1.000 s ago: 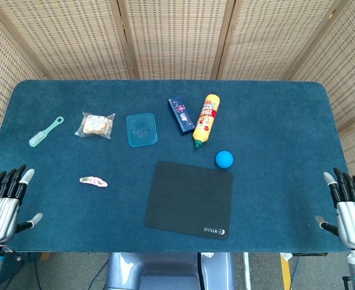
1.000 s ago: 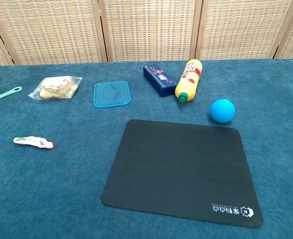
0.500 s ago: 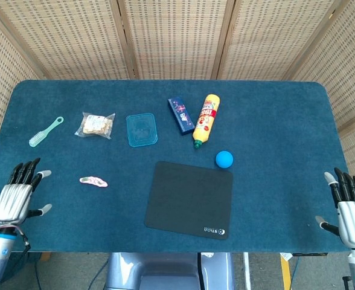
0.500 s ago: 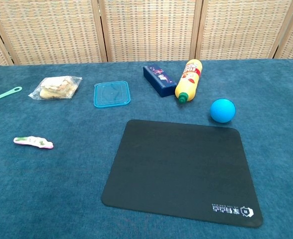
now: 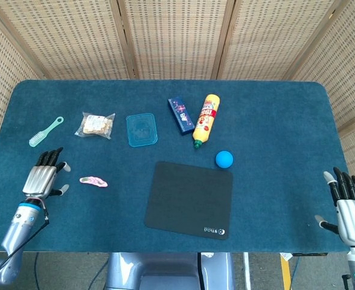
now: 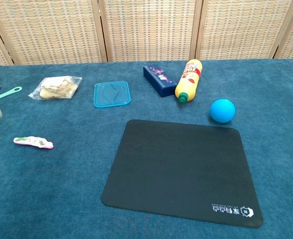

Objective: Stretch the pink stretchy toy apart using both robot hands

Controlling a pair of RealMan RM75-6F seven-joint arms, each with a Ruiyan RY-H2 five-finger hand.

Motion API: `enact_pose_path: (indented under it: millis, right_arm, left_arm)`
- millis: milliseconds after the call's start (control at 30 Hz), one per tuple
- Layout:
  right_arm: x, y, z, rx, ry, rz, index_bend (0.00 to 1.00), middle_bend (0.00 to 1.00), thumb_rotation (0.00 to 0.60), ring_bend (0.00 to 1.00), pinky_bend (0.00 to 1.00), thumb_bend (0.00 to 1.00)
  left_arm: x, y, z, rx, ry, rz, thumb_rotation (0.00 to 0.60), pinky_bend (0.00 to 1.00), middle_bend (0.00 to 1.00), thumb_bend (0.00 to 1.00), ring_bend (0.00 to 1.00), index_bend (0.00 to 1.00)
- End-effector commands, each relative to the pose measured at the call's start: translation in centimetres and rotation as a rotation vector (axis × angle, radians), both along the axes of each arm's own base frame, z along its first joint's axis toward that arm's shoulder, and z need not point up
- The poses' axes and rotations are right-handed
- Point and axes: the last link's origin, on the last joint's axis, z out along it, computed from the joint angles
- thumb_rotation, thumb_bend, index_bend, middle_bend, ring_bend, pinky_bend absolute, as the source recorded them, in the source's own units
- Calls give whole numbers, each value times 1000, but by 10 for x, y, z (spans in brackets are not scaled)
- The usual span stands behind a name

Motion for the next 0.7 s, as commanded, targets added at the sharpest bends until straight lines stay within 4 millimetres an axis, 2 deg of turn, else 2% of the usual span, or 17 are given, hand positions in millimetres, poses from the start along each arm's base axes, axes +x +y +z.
enact_pose_path:
  millis: [33,233,567,700]
  right_arm:
    - [0,0,0,0,-3,-2,0,0,600,0,0,0]
    - [-1,-1,1,0,-9,-4,0,0,600,0,0,0]
    - [-2,-2,1,0,-20,-4,0,0,600,0,0,0]
    - [-3,-2,1,-2,-20,-3,0,0,600,0,0,0]
  left_arm:
    - [2,4,-13,-23,-1,2,600,0,0,296,0,428]
    - [2,4,-27,-47,19,-4,600,0,0,297,0,452]
    - [3,10,-41,-48,18,-3,600,0,0,298,0,458]
    - [6,12,-46,-50,6,-3,600,0,0,359,0,472]
